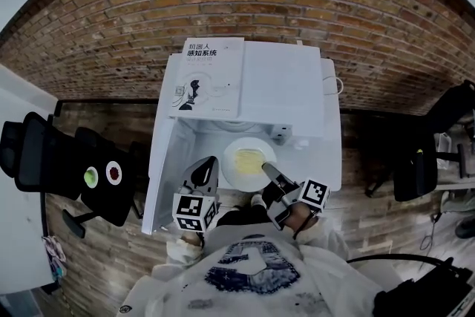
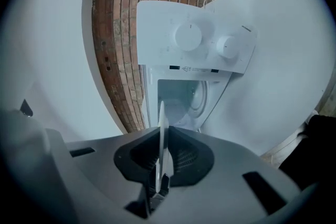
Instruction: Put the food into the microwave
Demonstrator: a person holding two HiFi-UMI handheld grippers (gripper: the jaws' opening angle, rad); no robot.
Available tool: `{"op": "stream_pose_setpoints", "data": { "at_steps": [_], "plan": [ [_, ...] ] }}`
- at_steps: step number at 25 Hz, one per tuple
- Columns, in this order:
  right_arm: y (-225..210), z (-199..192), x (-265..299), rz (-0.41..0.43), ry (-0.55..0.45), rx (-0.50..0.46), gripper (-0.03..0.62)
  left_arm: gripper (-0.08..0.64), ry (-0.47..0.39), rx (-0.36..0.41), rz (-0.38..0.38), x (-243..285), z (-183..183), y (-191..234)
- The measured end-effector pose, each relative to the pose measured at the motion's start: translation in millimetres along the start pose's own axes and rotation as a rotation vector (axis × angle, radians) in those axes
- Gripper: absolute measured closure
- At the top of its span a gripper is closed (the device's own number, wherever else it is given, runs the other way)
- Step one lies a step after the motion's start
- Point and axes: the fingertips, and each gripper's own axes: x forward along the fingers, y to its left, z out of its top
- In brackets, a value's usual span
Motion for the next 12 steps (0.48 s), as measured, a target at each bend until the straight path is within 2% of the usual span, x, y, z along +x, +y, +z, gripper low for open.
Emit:
{"op": "stream_pose_setpoints", "data": {
  "at_steps": [5, 12],
  "plan": [
    [-5, 0, 12, -0.02, -0.006, 0.007, 0.558, 0.545, 0.006, 0.0, -0.012, 7, 1, 9],
    [-7, 0, 28, -0.041, -0.056, 0.004, 0.558, 0.545, 0.013, 0.019, -0.068, 19, 0, 21]
  ]
}}
